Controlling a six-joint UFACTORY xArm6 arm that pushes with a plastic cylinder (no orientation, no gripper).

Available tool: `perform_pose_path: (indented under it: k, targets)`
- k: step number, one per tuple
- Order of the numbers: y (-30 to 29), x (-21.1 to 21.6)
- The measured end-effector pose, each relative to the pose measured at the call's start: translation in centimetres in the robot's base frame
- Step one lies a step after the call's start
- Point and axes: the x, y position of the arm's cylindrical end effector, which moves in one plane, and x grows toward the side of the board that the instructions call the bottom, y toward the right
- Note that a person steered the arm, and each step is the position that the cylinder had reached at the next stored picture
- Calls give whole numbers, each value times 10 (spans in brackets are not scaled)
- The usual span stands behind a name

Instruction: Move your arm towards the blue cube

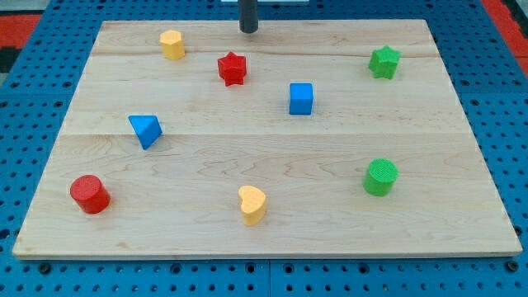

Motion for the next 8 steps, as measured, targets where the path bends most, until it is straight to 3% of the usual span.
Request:
perform_pose_path:
  k: [3, 6, 8]
  targets:
    - [19, 8]
    - [5, 57]
    - [42, 61]
